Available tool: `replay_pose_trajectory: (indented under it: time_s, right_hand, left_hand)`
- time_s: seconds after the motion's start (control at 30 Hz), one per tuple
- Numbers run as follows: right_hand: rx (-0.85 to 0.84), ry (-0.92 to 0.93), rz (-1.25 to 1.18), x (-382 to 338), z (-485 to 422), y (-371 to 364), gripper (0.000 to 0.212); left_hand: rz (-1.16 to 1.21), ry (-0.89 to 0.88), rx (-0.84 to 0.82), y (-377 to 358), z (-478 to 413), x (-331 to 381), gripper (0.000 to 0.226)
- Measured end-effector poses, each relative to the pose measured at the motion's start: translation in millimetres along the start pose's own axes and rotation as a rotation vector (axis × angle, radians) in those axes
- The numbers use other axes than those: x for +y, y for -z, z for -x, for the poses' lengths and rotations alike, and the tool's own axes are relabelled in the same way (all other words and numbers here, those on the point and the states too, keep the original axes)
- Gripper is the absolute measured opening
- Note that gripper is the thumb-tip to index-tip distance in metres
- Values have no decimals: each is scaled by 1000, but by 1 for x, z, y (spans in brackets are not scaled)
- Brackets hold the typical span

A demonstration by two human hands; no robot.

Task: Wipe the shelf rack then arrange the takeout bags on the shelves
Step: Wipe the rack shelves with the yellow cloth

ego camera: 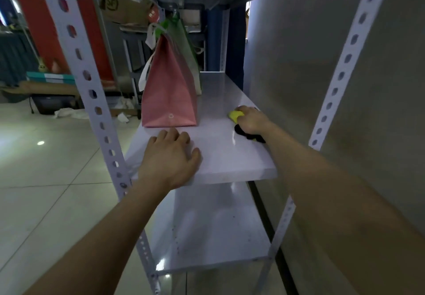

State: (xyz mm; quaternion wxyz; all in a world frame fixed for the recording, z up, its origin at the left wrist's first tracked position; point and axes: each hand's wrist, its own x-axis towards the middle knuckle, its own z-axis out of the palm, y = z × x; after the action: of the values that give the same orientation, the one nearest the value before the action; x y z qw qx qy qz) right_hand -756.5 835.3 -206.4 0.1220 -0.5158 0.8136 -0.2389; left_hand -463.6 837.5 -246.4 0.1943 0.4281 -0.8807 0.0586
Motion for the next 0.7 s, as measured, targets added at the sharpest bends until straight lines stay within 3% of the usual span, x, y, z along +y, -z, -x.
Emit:
replay_pose_trajectory:
  time_s: [0.27, 0.6, 0.7]
  right_hand:
    - [-28, -17, 32, -18, -73, -10, 67]
    - [73, 176, 29, 11, 119, -16, 53]
    - [57, 156, 50, -3, 127, -14, 49]
  left_hand:
    - [-32, 18, -5, 0, -2, 0, 56]
    - [-4, 38, -32, 2, -1, 1, 66]
    - [-5, 40, -26, 0, -1, 1, 67]
